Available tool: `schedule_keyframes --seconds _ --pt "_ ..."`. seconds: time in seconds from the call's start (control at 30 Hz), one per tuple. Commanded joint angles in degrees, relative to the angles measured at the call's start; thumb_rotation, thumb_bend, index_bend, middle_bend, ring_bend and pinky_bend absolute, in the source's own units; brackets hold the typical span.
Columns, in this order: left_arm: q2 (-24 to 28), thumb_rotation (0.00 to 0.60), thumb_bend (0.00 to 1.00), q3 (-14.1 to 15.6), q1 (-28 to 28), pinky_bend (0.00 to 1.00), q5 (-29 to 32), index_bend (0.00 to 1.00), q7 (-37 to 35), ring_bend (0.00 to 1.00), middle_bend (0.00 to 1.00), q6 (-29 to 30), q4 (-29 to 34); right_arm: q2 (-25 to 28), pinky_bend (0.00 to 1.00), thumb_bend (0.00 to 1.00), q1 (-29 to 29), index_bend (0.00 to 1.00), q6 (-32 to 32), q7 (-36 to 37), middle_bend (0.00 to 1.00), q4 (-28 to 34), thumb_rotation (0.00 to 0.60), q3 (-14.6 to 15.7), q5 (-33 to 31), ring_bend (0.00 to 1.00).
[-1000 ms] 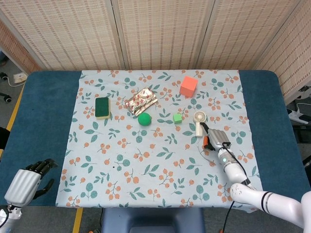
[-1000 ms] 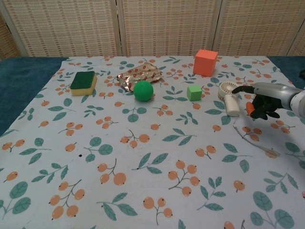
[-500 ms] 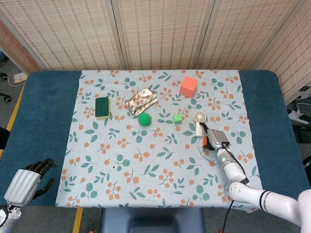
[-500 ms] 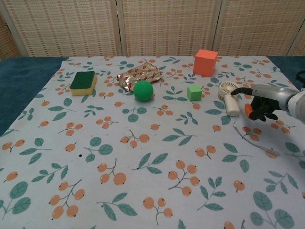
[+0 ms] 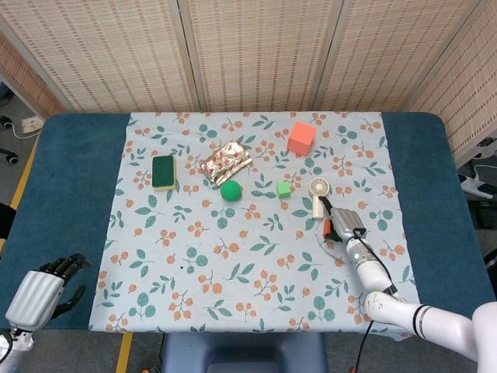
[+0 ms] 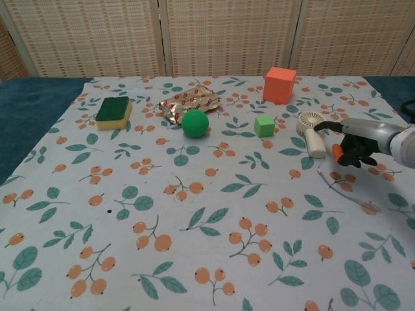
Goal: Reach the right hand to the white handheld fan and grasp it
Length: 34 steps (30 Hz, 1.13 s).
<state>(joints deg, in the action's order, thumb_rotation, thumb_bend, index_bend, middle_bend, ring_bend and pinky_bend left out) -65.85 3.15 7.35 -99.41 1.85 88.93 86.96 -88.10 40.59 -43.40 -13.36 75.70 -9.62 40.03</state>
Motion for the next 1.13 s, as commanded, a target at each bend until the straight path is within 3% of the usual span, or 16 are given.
schedule_keyframes --seconds 0.03,0.27,0.4,0.53,0.63,0.77,0.87,1.0,1.1,1.13 --pt "0.1 0.6 0.36 0.0 -0.1 0.56 0.0 0.33 -0.1 0.34 0.27 0.2 0.0 -0.1 0.83 0.78 0.0 0.06 0.0 0.0 0.86 -0.1 0.6 0.1 0.0 0.73" --pt "0.0 0.6 0.36 -0.2 0.0 0.56 0.0 0.33 -0.1 0.34 0.27 0.1 0.1 0.2 0.83 0.78 -0.2 0.06 0.6 0.7 0.86 -0.3 0.6 0.3 -0.2 0.73" --pt "0.1 0.6 0.36 -0.1 0.0 0.56 -0.1 0.33 -0.3 0.34 0.27 0.1 -0.1 2.5 0.83 0.78 -1.2 0.06 -0.4 1.5 0.86 2.9 0.6 0.5 1.7 0.73" --pt "0.0 0.6 0.36 -0.1 0.1 0.56 0.0 0.33 -0.2 0.34 0.27 -0.2 -0.1 6.5 0.83 0.78 -4.6 0.07 -6.6 2.9 0.86 9.2 0.6 1.6 9.3 0.73" --pt "-0.1 0.6 0.36 -0.1 0.1 0.56 0.0 0.33 -0.2 0.34 0.27 -0.2 -0.2 9.6 0.83 0.78 -8.8 0.08 -14.6 4.3 0.87 13.5 0.6 3.8 18.3 0.72" --pt "-0.3 0.6 0.36 -0.1 0.1 0.56 -0.2 0.33 -0.2 0.34 0.27 -0.2 -0.4 12.7 0.81 0.77 -14.9 0.11 -24.8 4.2 0.86 15.1 0.6 8.8 29.3 0.65" --pt "-0.6 0.6 0.36 0.0 0.4 0.56 -0.4 0.33 -0.1 0.34 0.27 -0.6 -0.4 13.6 0.76 0.66 -19.2 0.13 -31.1 3.2 0.79 12.8 0.6 12.4 34.9 0.55" --pt "-1.0 0.6 0.36 0.1 0.7 0.56 -1.0 0.33 -0.3 0.34 0.27 -0.7 -0.9 13.2 0.59 0.4 -24.1 0.13 -37.2 3.9 0.56 7.7 0.6 15.6 40.1 0.38" --pt "-1.7 0.6 0.36 -0.2 1.3 0.56 -0.8 0.33 -0.9 0.34 0.27 -1.4 -1.7 12.8 0.43 0.33 -26.6 0.13 -40.8 5.5 0.45 5.1 0.6 16.5 43.3 0.29" --pt "-1.9 0.6 0.36 -0.3 1.5 0.56 -0.8 0.33 -1.1 0.34 0.27 -1.6 -1.9 12.7 0.42 0.33 -27.3 0.13 -42.0 5.8 0.44 4.5 0.6 16.6 44.3 0.28"
